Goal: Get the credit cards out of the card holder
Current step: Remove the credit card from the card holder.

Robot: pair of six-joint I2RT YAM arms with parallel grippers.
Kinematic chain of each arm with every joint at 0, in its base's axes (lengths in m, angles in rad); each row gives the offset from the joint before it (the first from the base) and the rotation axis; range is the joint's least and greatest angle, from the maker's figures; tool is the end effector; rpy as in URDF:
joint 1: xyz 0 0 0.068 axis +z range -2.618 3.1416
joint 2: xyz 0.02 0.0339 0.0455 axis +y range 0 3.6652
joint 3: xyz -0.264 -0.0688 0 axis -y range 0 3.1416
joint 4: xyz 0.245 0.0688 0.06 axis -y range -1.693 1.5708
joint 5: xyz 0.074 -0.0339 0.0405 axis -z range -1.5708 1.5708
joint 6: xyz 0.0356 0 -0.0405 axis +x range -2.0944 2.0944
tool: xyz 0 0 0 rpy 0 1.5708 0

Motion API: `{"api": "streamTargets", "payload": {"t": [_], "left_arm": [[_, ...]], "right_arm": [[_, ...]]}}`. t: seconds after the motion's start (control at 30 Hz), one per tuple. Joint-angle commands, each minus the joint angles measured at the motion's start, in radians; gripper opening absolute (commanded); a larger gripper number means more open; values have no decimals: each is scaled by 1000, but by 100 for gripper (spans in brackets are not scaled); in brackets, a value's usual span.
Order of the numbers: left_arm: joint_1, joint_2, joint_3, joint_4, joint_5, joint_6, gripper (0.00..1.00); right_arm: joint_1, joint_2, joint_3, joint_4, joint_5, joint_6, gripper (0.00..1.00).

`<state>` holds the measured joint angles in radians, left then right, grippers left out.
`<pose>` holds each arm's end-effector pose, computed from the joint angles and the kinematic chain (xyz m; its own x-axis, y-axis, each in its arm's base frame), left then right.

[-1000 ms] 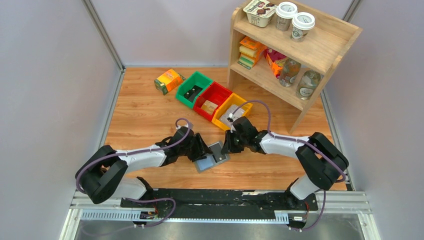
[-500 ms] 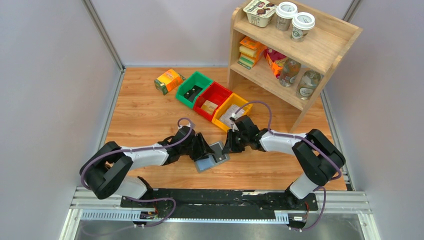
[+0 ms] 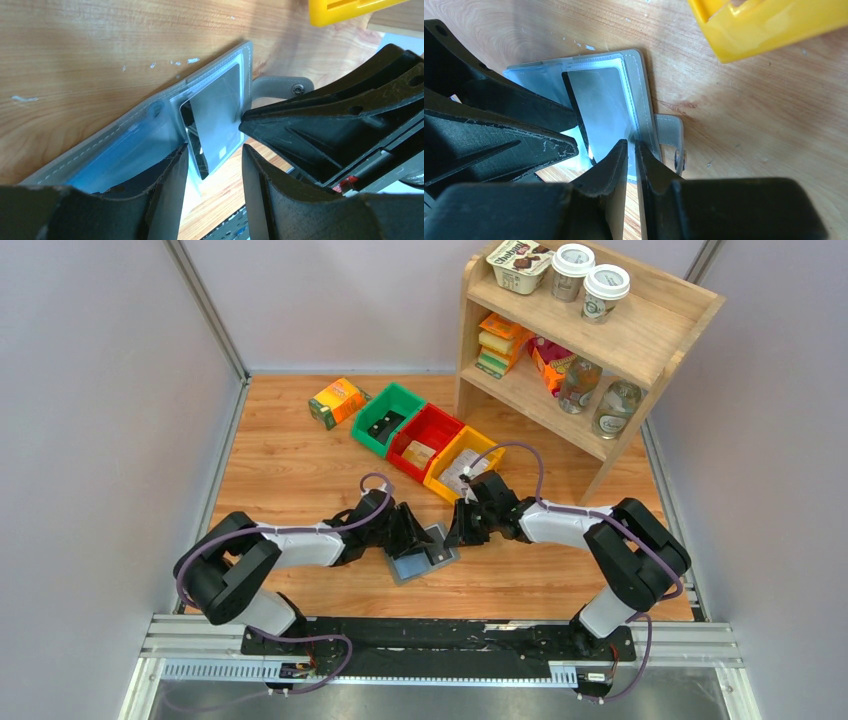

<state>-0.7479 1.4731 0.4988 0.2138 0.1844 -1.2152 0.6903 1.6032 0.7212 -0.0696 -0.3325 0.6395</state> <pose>0.1865 -0.1819 0.1321 -0.8940 -0.4277 -0.1338 -0.2070 0.6589 -0.7232 0.2186 0.1956 0.1387 -0.9502 -0.0531 -0.3071 -0.2254 0.7975 0.5597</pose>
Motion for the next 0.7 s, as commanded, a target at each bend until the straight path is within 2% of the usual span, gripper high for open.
{"api": "streamTargets", "payload": {"t": [0.0, 0.3, 0.67], "left_arm": [[4, 50, -8, 48, -13, -12, 52], [5, 9, -68, 188, -16, -26, 42], [5, 9, -163, 482, 26, -55, 26]], "right_arm": [[-2, 15, 11, 1, -8, 3, 18], [-2, 15, 7, 8, -13, 3, 18], [-8, 14, 1, 21, -23, 8, 18]]}}
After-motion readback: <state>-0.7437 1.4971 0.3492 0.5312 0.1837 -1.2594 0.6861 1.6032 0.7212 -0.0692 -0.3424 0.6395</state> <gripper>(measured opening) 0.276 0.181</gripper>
